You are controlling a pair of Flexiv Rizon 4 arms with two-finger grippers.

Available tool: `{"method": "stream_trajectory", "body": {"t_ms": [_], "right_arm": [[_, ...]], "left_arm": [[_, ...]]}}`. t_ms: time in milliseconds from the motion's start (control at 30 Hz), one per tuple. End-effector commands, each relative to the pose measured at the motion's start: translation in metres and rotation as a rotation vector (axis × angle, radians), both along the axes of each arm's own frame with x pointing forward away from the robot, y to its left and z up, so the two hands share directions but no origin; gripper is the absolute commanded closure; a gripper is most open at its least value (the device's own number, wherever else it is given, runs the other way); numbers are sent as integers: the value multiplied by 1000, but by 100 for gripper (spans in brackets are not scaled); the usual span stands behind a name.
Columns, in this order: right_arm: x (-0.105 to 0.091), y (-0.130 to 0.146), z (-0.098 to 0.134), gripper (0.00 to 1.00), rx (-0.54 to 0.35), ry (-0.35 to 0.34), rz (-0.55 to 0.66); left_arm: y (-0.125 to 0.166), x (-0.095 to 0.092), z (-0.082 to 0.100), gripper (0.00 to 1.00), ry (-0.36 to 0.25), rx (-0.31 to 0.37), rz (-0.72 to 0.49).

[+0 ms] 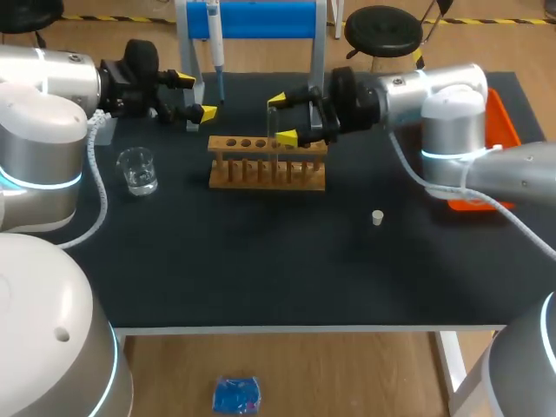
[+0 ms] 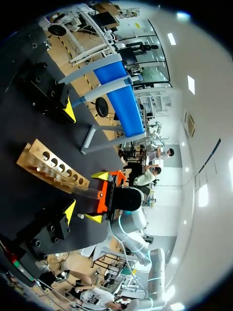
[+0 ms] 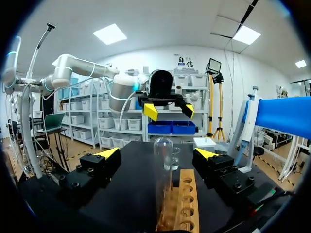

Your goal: Invert the test tube, pick up the pipette, mount the tip to pipette, aspirate from beaker and dispense into the tube, eject the tip, return the pipette, and cap with the stopper.

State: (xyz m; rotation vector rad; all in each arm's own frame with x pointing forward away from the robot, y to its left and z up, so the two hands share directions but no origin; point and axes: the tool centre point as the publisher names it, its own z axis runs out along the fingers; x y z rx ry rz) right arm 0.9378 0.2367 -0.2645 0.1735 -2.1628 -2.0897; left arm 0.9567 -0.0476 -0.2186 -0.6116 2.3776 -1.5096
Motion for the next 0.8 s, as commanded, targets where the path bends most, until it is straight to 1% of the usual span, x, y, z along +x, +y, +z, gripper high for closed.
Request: {"method": "stream_trajectory", "body": {"t_ms": [33,233,467,500,533,567,633,700,767,800], "right_arm": [[8,8,-8,0,17,10,12],[10,13,-15,0,23,30,8],[12,16,-18,0,25,33,5],[12,17,-18,13,26,34,4],[12,17,-19,41,27,34,4],[12,17,-19,52,27,34,4],[12,18,-19,60,28,35,4],[12,18,-19,64,29,34,3],[12,18,-19,72,30,35,3],[12,18,-19,73,29,34,3]], "left_arm": [[0,0,1,0,1,0,-1],[0,0,1,0,1,0,-1],[0,0,1,0,1,0,-1],[0,0,1,0,1,0,-1],[0,0,1,0,1,0,-1],[0,0,1,0,1,0,-1],[0,0,1,0,1,0,-1],[0,0,1,0,1,0,-1],[0,0,1,0,1,0,-1],[0,0,1,0,1,0,-1]]}}
